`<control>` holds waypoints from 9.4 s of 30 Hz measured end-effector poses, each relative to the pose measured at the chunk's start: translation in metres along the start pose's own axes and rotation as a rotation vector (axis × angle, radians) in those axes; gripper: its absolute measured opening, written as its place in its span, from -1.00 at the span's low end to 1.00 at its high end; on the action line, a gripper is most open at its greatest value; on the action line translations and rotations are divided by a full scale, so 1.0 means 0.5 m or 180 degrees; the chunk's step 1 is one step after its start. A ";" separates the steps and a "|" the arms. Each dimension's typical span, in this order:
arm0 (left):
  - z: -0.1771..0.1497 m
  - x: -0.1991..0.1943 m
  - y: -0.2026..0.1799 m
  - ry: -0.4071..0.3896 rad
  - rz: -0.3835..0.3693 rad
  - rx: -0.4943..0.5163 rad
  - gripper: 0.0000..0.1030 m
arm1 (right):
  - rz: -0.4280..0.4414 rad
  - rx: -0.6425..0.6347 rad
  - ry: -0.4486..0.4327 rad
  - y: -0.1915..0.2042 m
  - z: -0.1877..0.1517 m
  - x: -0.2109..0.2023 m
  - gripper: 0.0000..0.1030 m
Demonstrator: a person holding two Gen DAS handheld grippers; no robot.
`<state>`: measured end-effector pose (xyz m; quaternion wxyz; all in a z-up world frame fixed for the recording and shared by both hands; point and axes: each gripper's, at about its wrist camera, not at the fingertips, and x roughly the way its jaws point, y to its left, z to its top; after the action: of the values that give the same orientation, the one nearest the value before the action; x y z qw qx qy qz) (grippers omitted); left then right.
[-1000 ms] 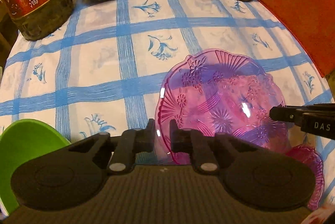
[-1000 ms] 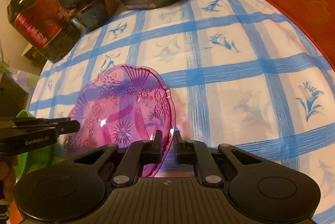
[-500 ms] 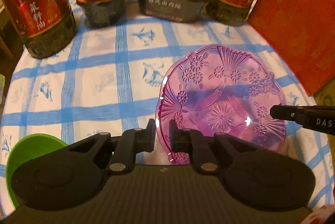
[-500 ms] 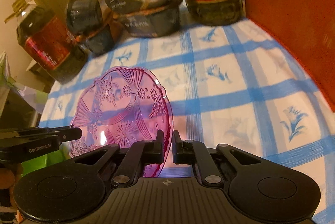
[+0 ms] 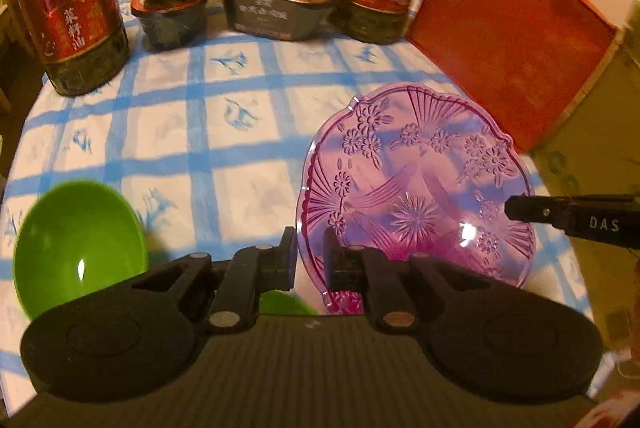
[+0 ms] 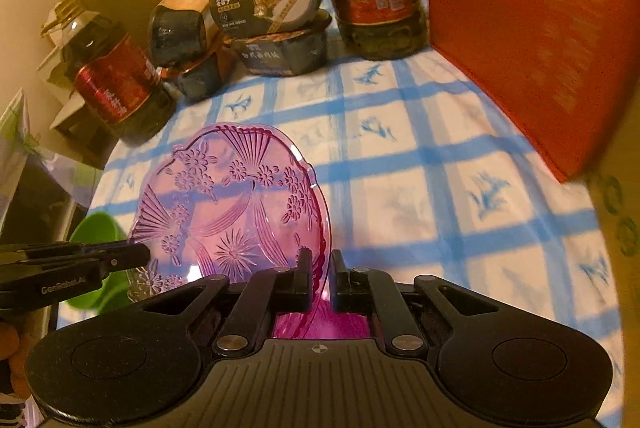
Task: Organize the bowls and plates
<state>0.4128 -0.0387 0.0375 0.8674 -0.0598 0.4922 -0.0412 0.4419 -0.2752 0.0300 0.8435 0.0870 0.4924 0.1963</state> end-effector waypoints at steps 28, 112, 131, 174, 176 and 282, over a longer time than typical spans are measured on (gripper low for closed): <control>-0.370 -0.121 -0.092 -0.0128 -0.0489 -0.0825 -0.78 | 0.0063 -0.0077 0.0182 -0.094 -0.222 -0.131 -0.81; -0.566 -0.269 0.006 -0.0729 0.0126 -0.0579 0.27 | -0.0206 -0.0013 -0.0550 0.128 -0.517 -0.199 0.14; -0.656 -0.367 0.146 -0.0729 0.0147 -0.0859 0.44 | -0.0090 -0.0265 -0.0370 0.271 -0.617 -0.207 0.14; -0.670 -0.393 0.200 -0.0729 0.0280 -0.0969 0.47 | 0.0095 -0.0501 -0.0249 0.359 -0.612 -0.165 0.14; -0.666 -0.391 0.204 -0.0734 0.0264 -0.0972 0.48 | 0.0103 -0.0503 -0.0244 0.364 -0.606 -0.160 0.14; -0.275 -0.200 0.203 -0.0826 0.0082 -0.0625 -0.78 | 0.0084 0.0023 -0.0586 0.323 -0.261 -0.031 -0.66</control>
<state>0.2450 0.0659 0.0379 0.9142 -0.1428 0.3784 0.0264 0.2827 -0.1411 0.0321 0.8821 0.1142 0.4124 0.1968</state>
